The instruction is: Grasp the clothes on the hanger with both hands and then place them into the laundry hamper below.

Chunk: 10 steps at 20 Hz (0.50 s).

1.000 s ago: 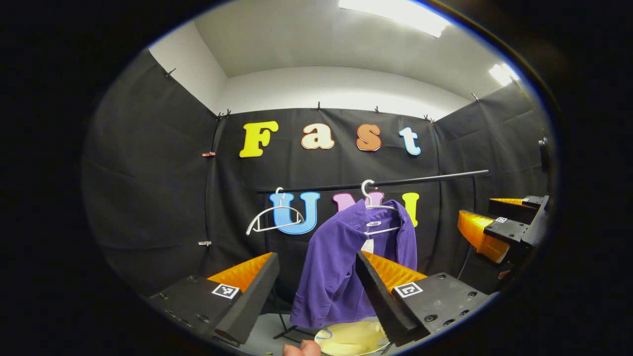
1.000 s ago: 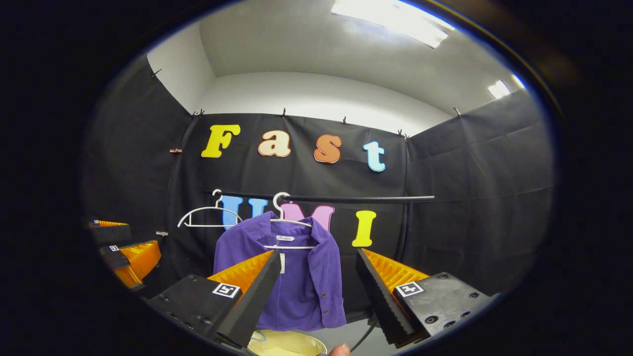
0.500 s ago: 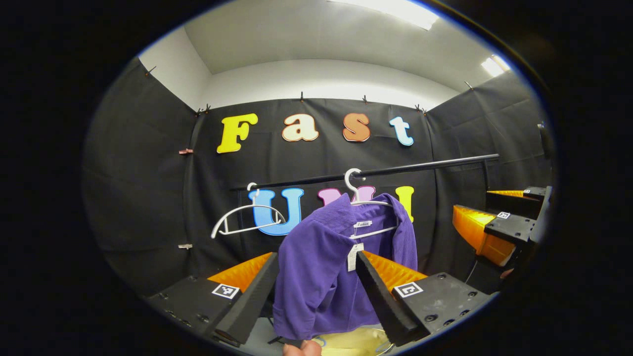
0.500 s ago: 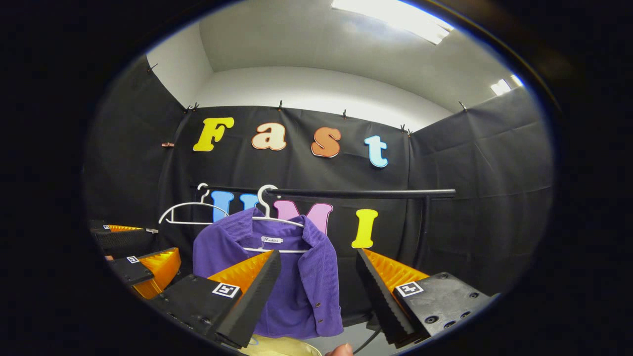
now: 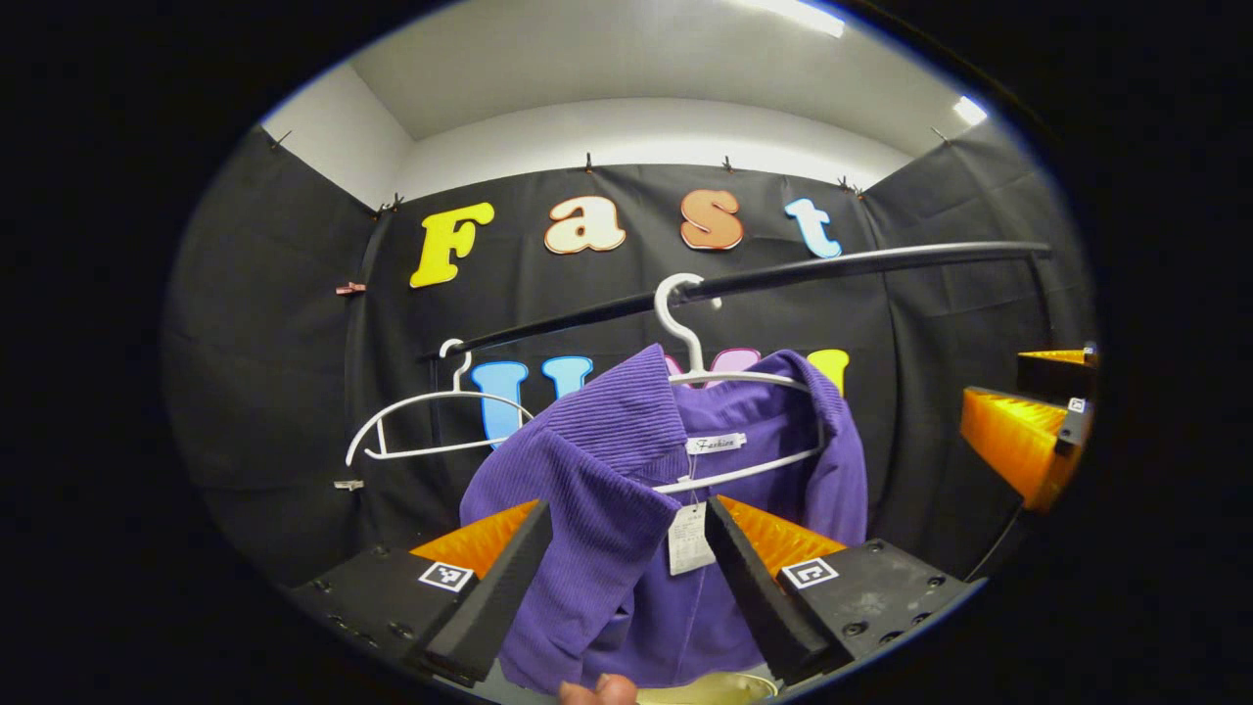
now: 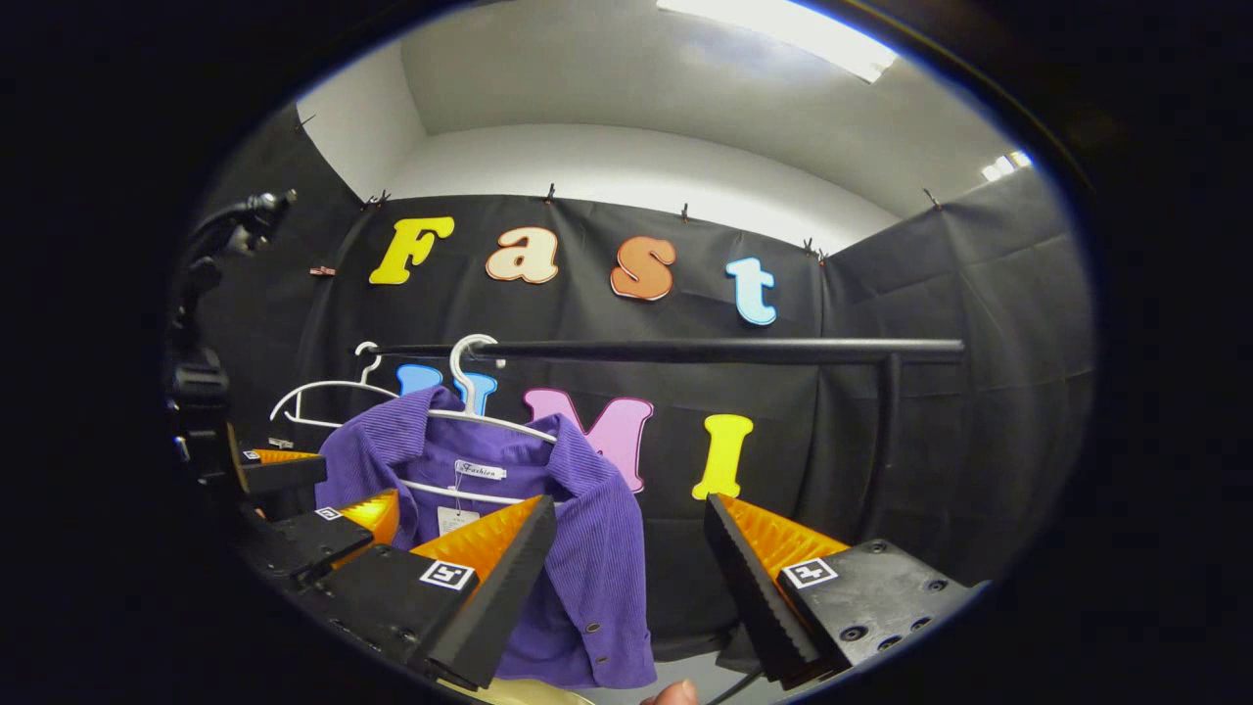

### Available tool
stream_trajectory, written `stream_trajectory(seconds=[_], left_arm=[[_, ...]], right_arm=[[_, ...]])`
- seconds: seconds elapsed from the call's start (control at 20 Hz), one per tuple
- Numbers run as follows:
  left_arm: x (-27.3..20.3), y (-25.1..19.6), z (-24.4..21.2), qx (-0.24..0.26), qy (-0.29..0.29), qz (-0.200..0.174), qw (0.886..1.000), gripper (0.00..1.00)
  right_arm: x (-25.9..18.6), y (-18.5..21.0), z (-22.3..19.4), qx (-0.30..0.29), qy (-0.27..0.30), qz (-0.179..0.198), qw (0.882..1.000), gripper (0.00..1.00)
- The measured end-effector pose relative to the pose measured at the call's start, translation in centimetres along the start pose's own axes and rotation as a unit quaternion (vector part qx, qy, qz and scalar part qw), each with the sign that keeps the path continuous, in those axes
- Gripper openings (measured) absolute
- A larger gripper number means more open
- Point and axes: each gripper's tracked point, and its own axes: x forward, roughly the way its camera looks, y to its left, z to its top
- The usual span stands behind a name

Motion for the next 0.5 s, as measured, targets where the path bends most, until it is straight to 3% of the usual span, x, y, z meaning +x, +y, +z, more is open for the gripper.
stream_trajectory(seconds=[0.25, 0.35, 0.45, 0.5], left_arm=[[4.4, 0.9, -1.7, 0.024, -0.009, 0.078, 0.997, 0.98], [4.7, 1.2, -1.2, 0.022, -0.024, 0.087, 0.996, 0.95], [5.2, 1.9, 0.3, 0.039, -0.050, 0.092, 0.994, 0.86], [5.4, 2.9, 0.2, 0.046, -0.053, 0.103, 0.992, 0.74]], right_arm=[[1.9, -0.1, -2.9, 0.008, 0.020, 0.015, 1.000, 0.98], [2.9, 0.3, -3.8, 0.006, 0.026, 0.020, 0.999, 0.98], [4.8, 1.9, -4.1, -0.002, 0.018, 0.036, 0.999, 0.98], [5.6, 2.5, -4.5, -0.007, 0.016, 0.045, 0.999, 0.98]])
